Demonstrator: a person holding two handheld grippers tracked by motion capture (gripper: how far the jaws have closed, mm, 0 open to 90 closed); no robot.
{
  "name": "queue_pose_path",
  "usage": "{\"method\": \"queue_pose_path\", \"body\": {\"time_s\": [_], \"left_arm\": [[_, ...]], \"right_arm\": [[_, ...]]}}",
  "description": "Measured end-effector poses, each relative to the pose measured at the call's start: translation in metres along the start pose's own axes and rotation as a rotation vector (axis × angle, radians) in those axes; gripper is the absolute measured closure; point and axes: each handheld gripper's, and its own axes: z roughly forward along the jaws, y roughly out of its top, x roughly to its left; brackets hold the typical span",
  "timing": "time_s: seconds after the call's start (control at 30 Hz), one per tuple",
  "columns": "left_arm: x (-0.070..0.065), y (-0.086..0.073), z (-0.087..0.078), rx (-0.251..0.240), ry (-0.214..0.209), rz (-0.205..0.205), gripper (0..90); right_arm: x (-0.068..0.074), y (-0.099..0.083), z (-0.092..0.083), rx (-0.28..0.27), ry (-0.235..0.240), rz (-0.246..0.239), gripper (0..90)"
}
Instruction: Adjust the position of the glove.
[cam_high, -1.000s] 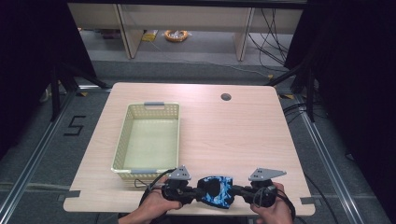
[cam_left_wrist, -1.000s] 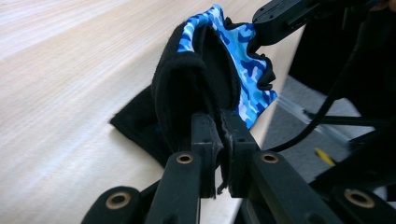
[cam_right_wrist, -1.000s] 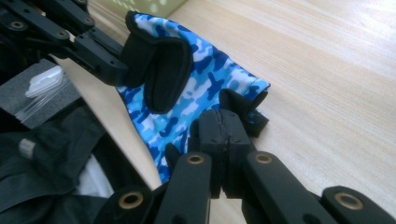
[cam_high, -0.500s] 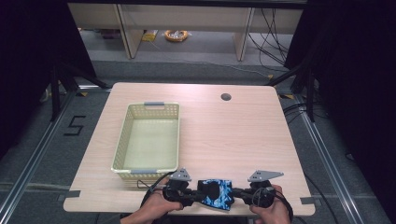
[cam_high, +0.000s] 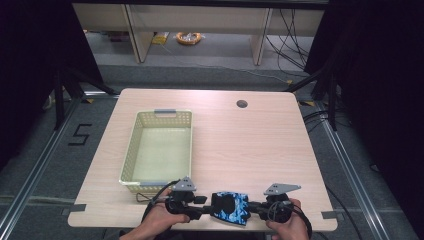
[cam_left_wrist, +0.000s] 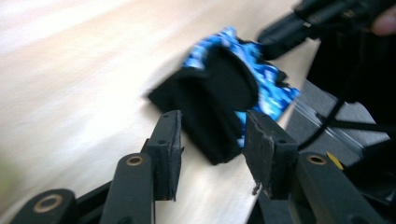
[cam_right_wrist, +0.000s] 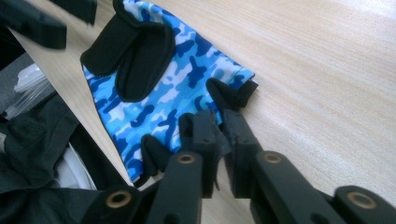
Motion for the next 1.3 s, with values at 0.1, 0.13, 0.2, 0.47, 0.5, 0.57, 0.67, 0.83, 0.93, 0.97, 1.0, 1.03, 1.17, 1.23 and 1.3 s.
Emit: {"method": "queue_pose_path", "body": {"time_s": [0.1,0.13,0.2,0.47,0.5,0.57,0.67,0.83,0.93,0.97,1.0,1.03,1.17,1.23,1.3], "left_arm": [[0.010,-0.001,-0.003,0.000,0.027,-0.019,57.7],[0.011,-0.001,-0.001,0.006,0.021,-0.029,57.9],[0.011,-0.002,0.002,0.015,0.021,-0.032,57.9],[0.011,-0.001,0.016,0.049,-0.014,-0.064,58.7],[0.012,-0.001,0.018,0.052,-0.014,-0.072,59.8],[0.012,0.000,0.021,0.059,-0.015,-0.071,61.2],[0.011,0.000,0.024,0.065,-0.014,-0.069,62.2],[0.008,0.002,0.031,0.076,-0.014,-0.062,64.8],[0.008,0.002,0.034,0.086,-0.020,-0.058,65.0],[0.007,0.002,0.036,0.076,-0.019,-0.074,65.2],[0.007,0.003,0.037,0.084,-0.027,-0.072,65.3],[0.006,0.003,0.038,0.081,-0.016,-0.074,65.6],[0.005,0.002,0.042,0.047,-0.018,-0.096,69.3],[0.007,0.002,0.042,0.062,-0.030,-0.101,72.3],[0.007,0.001,0.042,0.050,-0.033,-0.114,75.6]], "right_arm": [[0.001,0.000,-0.002,-0.009,-0.006,0.007,76.5],[0.001,0.000,-0.003,-0.021,-0.010,0.008,74.4],[0.003,0.000,-0.005,-0.035,-0.018,0.028,71.8],[-0.001,-0.001,-0.001,-0.053,0.000,0.089,58.7],[-0.001,-0.001,0.001,-0.045,-0.005,0.098,56.3],[0.000,-0.001,0.006,-0.054,-0.011,0.107,56.0],[0.000,0.000,0.009,-0.019,-0.010,0.106,55.5],[0.004,0.000,0.016,-0.015,-0.031,0.071,57.9],[0.005,0.000,0.018,-0.027,-0.026,0.052,60.0],[0.006,0.000,0.019,-0.037,-0.020,0.058,61.5],[0.006,0.000,0.020,-0.042,-0.015,0.058,62.4],[0.005,0.000,0.020,-0.048,-0.013,0.059,63.0],[0.002,0.000,0.015,0.005,-0.022,0.049,68.3],[0.001,-0.002,0.018,-0.031,0.002,0.066,71.8],[0.001,-0.002,0.020,-0.041,0.015,0.062,75.4]]}}
